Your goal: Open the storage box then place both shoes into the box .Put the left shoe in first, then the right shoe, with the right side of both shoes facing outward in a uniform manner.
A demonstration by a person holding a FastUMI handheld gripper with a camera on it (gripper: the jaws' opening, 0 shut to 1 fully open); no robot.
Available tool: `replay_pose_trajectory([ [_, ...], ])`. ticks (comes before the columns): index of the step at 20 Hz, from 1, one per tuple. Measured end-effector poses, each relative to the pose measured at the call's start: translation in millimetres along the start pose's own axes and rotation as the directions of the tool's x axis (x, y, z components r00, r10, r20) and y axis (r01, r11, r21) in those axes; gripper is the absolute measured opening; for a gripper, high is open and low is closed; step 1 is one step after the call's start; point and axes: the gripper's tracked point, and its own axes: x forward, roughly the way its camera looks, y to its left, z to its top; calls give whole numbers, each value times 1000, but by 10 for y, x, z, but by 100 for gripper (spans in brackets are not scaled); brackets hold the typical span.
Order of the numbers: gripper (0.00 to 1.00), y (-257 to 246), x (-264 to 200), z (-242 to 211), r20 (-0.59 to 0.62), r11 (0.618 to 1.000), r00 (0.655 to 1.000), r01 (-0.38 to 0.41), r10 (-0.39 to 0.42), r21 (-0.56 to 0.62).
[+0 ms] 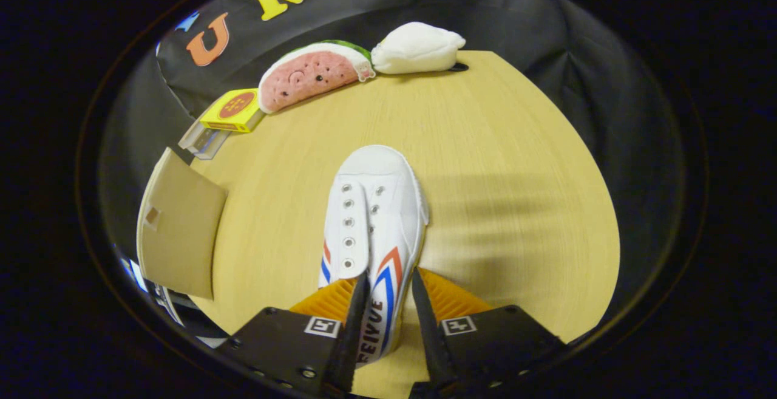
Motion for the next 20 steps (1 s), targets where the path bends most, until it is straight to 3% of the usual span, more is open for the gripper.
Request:
replay_pose_trajectory([
  [2, 37, 6, 35, -11, -15, 1000, 1000, -3, 3, 30],
  [3, 36, -10, 6, -23, -11, 999, 1000, -1, 2, 51],
  [8, 2, 10, 2, 3, -10, 991, 1000, -26, 28, 131],
  [20, 1, 96, -303, 144, 92, 981, 995, -65, 48, 184],
])
